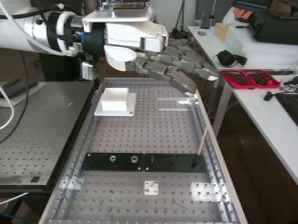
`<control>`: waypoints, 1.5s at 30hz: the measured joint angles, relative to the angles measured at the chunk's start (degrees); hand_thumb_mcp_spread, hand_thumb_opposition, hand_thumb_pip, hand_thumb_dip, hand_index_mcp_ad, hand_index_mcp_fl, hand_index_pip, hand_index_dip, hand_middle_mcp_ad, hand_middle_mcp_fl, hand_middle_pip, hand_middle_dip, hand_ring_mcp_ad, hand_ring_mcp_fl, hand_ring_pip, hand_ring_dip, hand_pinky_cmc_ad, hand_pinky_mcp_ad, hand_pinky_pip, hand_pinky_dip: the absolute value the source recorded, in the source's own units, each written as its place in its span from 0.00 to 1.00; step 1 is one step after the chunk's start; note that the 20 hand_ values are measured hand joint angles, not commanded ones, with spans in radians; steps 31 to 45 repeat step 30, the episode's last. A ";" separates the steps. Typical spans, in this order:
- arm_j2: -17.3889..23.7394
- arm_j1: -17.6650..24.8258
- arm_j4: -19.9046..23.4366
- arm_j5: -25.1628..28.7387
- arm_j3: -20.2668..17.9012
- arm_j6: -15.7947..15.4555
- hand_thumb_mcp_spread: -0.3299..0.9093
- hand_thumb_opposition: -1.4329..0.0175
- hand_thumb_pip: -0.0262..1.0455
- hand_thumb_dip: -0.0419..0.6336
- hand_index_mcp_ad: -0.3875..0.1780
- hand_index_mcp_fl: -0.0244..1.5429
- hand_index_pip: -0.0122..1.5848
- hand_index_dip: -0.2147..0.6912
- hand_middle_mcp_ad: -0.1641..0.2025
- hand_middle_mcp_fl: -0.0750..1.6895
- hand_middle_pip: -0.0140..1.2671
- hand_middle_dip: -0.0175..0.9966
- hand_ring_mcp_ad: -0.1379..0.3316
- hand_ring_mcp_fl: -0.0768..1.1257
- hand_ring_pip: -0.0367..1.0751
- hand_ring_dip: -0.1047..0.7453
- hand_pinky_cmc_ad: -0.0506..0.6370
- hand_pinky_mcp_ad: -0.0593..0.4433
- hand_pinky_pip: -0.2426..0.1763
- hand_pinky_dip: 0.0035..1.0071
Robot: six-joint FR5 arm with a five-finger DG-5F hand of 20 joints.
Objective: Grab the smaller nut and place it in the white container
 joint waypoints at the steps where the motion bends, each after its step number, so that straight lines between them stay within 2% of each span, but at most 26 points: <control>1: 0.03 -0.07 -0.11 -0.58 -0.08 0.39 0.55 0.44 0.57 0.37 0.46 0.02 0.32 0.31 0.64 0.12 0.11 0.22 0.59 0.07 0.13 0.22 0.56 0.61 0.43 0.39; 14: 2.98 -0.08 -0.35 -1.92 -2.83 0.78 0.55 0.45 0.56 0.36 0.48 0.04 0.19 0.32 0.65 0.12 0.11 0.22 0.62 0.07 0.13 0.23 0.56 0.61 0.43 0.39; 26: 4.80 0.20 -0.46 -3.29 -4.31 0.74 0.56 0.45 0.56 0.36 0.49 0.04 0.17 0.31 0.65 0.12 0.11 0.22 0.62 0.07 0.13 0.22 0.56 0.61 0.43 0.40; 45: 4.81 0.17 -0.81 -3.69 -4.27 0.59 0.56 0.45 0.56 0.37 0.49 0.05 0.17 0.32 0.65 0.11 0.11 0.22 0.62 0.07 0.13 0.22 0.56 0.61 0.43 0.40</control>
